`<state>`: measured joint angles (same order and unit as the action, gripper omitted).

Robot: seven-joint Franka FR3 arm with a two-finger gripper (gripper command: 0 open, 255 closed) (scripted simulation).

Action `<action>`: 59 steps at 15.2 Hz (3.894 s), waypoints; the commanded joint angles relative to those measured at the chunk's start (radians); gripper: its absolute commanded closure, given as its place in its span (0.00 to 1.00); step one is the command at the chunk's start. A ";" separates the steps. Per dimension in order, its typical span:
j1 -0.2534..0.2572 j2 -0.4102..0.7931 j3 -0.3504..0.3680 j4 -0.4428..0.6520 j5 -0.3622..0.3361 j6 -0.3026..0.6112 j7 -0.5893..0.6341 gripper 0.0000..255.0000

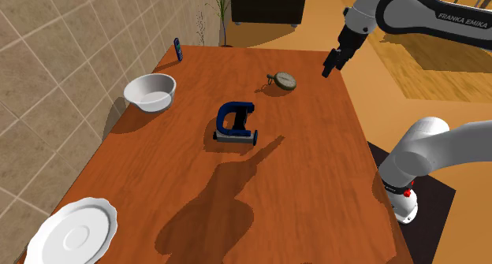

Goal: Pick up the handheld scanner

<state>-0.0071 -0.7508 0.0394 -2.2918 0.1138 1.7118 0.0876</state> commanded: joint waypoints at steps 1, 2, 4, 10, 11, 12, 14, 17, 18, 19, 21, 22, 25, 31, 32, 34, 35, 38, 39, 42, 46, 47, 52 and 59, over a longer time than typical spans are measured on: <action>0.000 0.000 0.000 0.000 0.000 0.000 0.000 0.00; -0.001 0.012 0.028 0.000 0.011 0.008 0.046 0.00; -0.005 0.042 0.085 0.005 0.032 0.026 0.138 0.00; -0.025 0.178 0.251 0.066 0.073 0.078 0.415 0.00; -0.030 0.207 0.278 0.082 0.076 0.087 0.461 0.00; -0.035 0.237 0.304 0.100 0.076 0.095 0.508 0.00; -0.047 0.304 0.357 0.142 0.072 0.111 0.603 0.00; -0.065 0.416 0.432 0.216 0.050 0.130 0.750 0.00; -0.071 0.457 0.457 0.244 0.038 0.135 0.801 0.00; -0.076 0.500 0.480 0.274 0.023 0.140 0.852 0.00; -0.082 0.591 0.523 0.338 -0.016 0.145 0.956 0.00; -0.082 0.640 0.542 0.373 -0.039 0.146 1.009 0.00; -0.066 0.794 0.583 0.489 -0.120 0.139 1.169 0.00; 0.006 1.012 0.584 0.666 -0.233 0.114 1.364 0.00; 0.006 1.013 0.584 0.654 -0.234 0.127 1.365 0.00; 0.005 1.017 0.582 0.631 -0.237 0.152 1.366 0.00; 0.005 1.019 0.581 0.620 -0.239 0.165 1.367 0.00; 0.005 1.026 0.579 0.593 -0.244 0.197 1.370 0.00; 0.005 1.026 0.579 0.594 -0.244 0.197 1.370 0.00; 0.006 1.026 0.580 0.593 -0.244 0.198 1.370 1.00; 0.006 1.026 0.580 0.592 -0.244 0.199 1.371 1.00; 0.005 1.024 0.580 0.589 -0.243 0.200 1.370 1.00; 0.005 1.018 0.582 0.625 -0.238 0.160 1.367 1.00; 0.009 1.009 0.586 0.708 -0.231 0.069 1.363 1.00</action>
<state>0.0018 0.2602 0.6248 -1.5952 -0.1183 1.7935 1.4518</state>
